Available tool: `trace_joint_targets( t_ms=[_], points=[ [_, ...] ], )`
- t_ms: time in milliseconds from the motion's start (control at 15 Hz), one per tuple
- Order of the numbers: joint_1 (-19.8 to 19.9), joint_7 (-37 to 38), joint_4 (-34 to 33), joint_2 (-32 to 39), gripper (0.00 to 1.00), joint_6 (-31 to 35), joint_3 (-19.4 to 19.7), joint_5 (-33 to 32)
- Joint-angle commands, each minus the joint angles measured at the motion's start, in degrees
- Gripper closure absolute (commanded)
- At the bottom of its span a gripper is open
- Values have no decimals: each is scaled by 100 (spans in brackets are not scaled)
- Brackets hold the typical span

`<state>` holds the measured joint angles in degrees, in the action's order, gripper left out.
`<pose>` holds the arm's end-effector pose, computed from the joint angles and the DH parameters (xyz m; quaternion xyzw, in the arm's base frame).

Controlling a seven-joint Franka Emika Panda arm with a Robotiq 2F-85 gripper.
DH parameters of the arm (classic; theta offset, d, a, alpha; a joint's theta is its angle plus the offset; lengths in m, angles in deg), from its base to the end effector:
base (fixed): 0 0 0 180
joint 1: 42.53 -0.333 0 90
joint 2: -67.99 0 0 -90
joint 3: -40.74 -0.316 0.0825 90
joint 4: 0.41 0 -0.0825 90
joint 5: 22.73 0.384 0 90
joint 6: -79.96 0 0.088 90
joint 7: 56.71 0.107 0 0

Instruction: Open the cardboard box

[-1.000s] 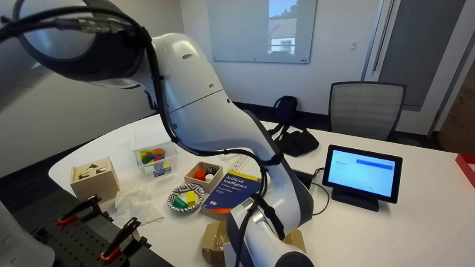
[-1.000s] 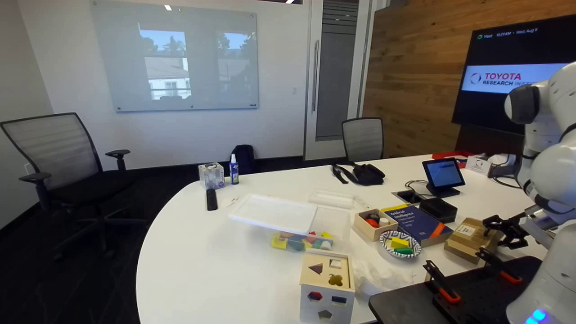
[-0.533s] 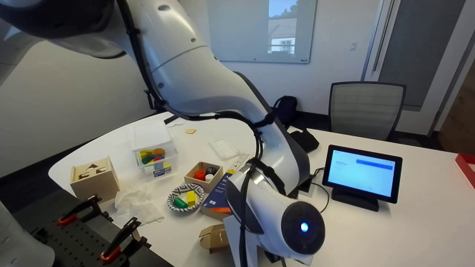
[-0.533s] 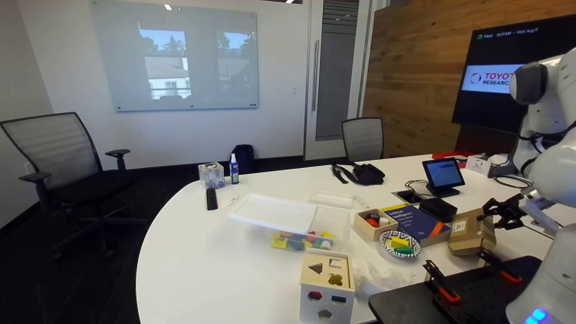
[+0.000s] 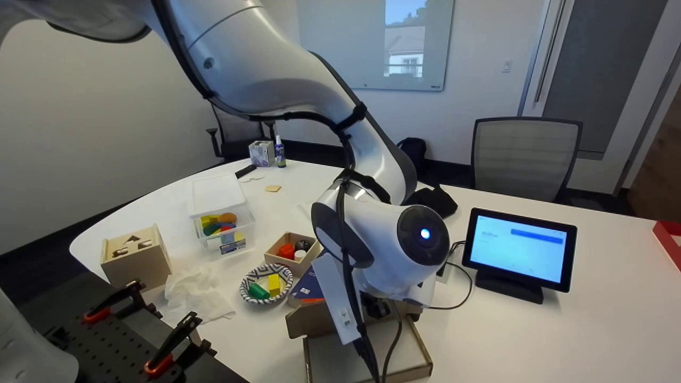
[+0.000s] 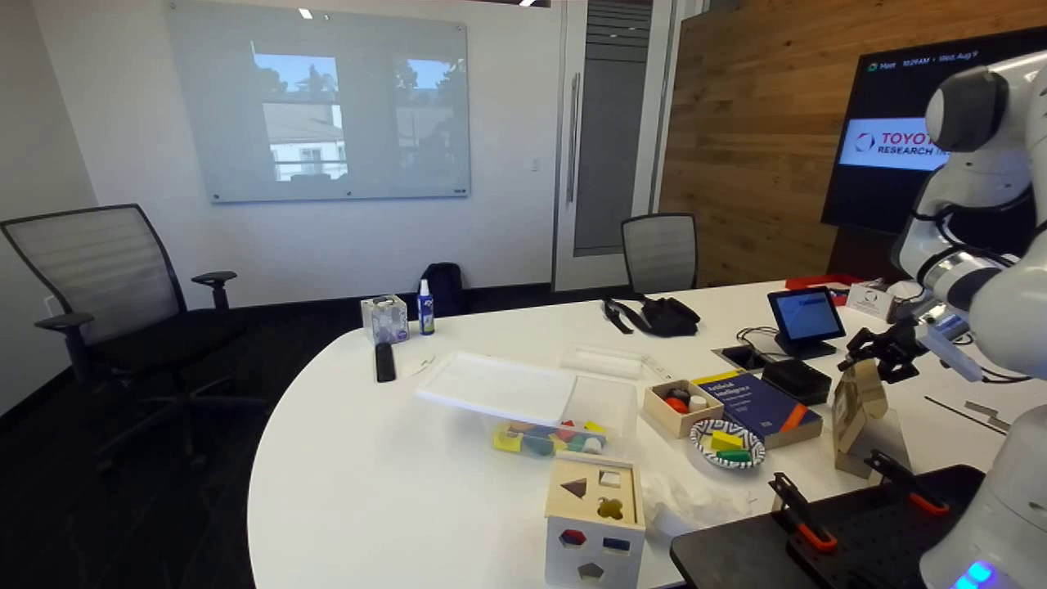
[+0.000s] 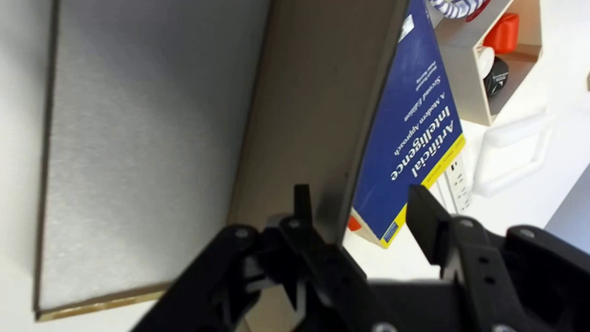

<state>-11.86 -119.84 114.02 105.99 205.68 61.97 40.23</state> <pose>0.3687 -0.4292 0.1201 -0.9136 0.2867 -0.1299 0.2574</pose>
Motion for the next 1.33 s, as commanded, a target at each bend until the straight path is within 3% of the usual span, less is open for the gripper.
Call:
trace_joint_targets(
  t_ms=[0,267,667,1267],
  points=[
    [-122,205,381,-347,68,114,-128,-247],
    [-125,142,459,-357,68,134,-214,-245],
    [-182,-606,340,-339,68,511,-648,343],
    [-392,-840,54,372,68,842,-983,561]
  ],
)
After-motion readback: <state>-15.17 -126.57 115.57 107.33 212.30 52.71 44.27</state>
